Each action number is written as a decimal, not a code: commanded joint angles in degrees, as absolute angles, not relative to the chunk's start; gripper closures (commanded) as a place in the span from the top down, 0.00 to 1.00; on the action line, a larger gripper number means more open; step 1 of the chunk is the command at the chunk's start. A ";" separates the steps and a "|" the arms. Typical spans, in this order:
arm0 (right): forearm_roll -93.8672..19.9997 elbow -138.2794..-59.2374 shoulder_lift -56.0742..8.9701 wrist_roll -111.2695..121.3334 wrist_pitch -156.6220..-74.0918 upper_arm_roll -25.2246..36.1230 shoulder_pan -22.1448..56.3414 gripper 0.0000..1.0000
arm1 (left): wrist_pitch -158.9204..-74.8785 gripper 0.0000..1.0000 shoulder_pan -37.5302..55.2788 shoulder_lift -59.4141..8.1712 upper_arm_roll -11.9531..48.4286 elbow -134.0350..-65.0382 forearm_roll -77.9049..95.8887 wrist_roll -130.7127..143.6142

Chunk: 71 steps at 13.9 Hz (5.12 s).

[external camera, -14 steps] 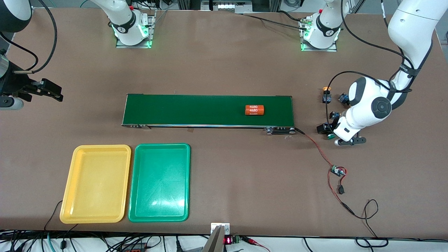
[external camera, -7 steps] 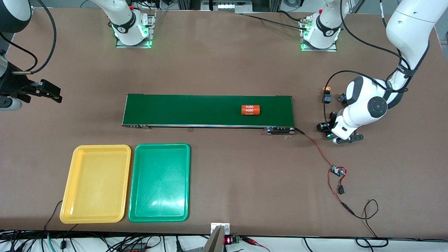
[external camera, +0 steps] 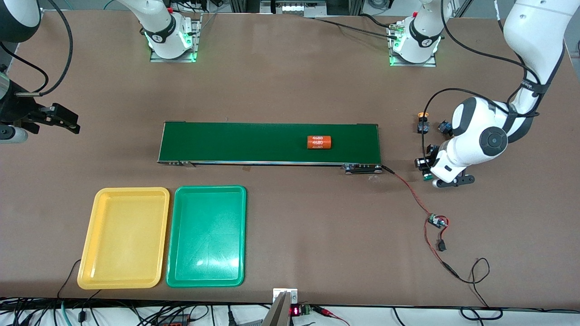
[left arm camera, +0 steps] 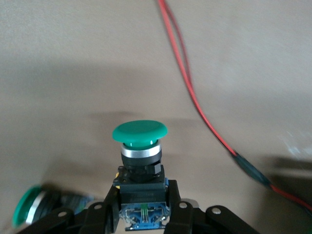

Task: Sort buttons by color to trays
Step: 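Grasp a green-capped button with the left gripper, then set the green button on the conveyor belt and release it, then return the left gripper to the remaining buttons, then grasp a second green-capped button with the left gripper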

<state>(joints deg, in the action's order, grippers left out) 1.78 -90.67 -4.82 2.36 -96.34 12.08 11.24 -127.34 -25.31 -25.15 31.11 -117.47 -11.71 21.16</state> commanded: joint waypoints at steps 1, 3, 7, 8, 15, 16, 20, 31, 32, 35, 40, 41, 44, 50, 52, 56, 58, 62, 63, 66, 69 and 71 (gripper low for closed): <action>0.97 -91.41 -4.31 2.29 -97.12 11.95 10.90 1.00 | -117.27 0.32 -25.75 -23.38 36.71 -113.21 -13.36 22.68; 0.97 -91.41 -4.31 2.29 -97.12 11.95 10.90 1.00 | -115.84 0.33 -25.84 -22.15 41.11 -112.76 -12.75 23.29; 0.97 -91.41 -4.39 2.29 -97.47 11.95 10.81 1.00 | -119.51 0.33 -25.23 -23.47 47.88 -114.42 -6.77 26.79; 0.97 -91.41 -4.39 2.29 -97.47 11.95 10.81 1.00 | -122.58 0.33 -25.14 -23.47 49.64 -116.09 -6.77 27.94; 0.88 -91.41 -4.74 2.29 -97.56 11.95 10.46 1.00 | -135.97 0.34 -21.36 -23.64 50.19 -124.98 -6.94 33.84; 0.88 -91.41 -4.75 2.29 -97.56 11.95 10.37 1.00 | -135.97 0.48 -21.36 -23.64 50.19 -124.98 -6.94 33.92; 0.88 -91.41 -4.75 2.20 -97.73 11.95 10.37 1.00 | -135.18 0.94 -21.88 -22.16 50.19 -124.37 -6.94 35.24; 0.88 -91.41 -4.75 2.20 -97.73 11.95 10.46 1.00 | -117.60 0.98 -33.21 -16.96 49.75 -113.90 -18.28 33.57; 0.88 -91.41 -4.75 2.20 -97.82 11.95 10.46 1.00 | -117.68 0.94 -35.57 -17.31 49.75 -114.08 -18.19 34.44; 0.88 -91.41 -4.75 2.20 -97.82 11.95 10.46 1.00 | -118.21 0.88 -40.51 -18.28 49.75 -117.23 -18.28 34.72; 0.88 -91.41 -4.75 2.20 -97.91 11.95 10.46 1.00 | -120.41 1.00 -45.53 -20.65 49.66 -118.39 -19.85 34.28; 0.88 -91.41 -4.75 2.20 -97.91 11.95 10.46 1.00 | -120.32 1.00 -45.53 -20.83 49.66 -117.34 -21.43 34.36; 0.88 -91.41 -4.75 2.20 -97.91 11.87 10.63 1.00 | -118.31 1.00 -45.62 -21.88 49.66 -114.10 -21.88 27.02; 0.88 -91.41 -4.83 2.20 -98.61 11.87 10.46 1.00 | -104.50 1.00 -44.91 -29.79 49.92 -99.50 -21.10 17.75; 0.88 -91.41 -4.92 2.20 -98.61 11.87 10.46 1.00 | -104.59 1.00 -44.39 -29.79 50.01 -99.49 -21.09 18.46; 0.88 -91.41 -5.01 2.20 -98.79 11.87 10.46 1.00 | -104.94 0.90 -44.73 -30.32 49.57 -99.40 -22.41 19.94; 0.88 -91.41 -5.01 2.20 -98.79 11.87 10.55 1.00 | -105.11 0.94 -44.82 -30.32 49.48 -100.19 -22.41 24.40; 0.88 -91.41 -5.10 2.20 -98.79 11.87 10.55 1.00 | -106.51 0.99 -44.56 -29.18 49.83 -104.13 -22.59 44.33; 0.88 -91.32 -5.10 2.11 -98.79 11.87 10.55 1.00 | -109.13 0.99 -44.65 -28.05 49.92 -107.02 -22.67 49.00; 0.88 -91.32 -5.10 2.11 -98.79 11.87 10.55 1.00 | -122.39 0.99 -45.96 -23.39 49.75 -117.56 -25.56 54.30; 0.88 -91.32 -5.10 2.11 -98.79 11.87 10.55 1.00 | -136.71 0.99 -50.61 -22.50 49.66 -127.23 -31.70 60.35; 0.88 -91.41 -5.18 2.11 -98.79 11.87 10.46 1.00 | -139.91 0.99 -51.94 -22.41 49.66 -130.59 -37.15 66.77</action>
<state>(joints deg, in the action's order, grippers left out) 1.73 -90.96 -5.47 2.35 -98.29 12.02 10.75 -137.84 -51.03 -25.48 49.28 -127.40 -34.68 63.36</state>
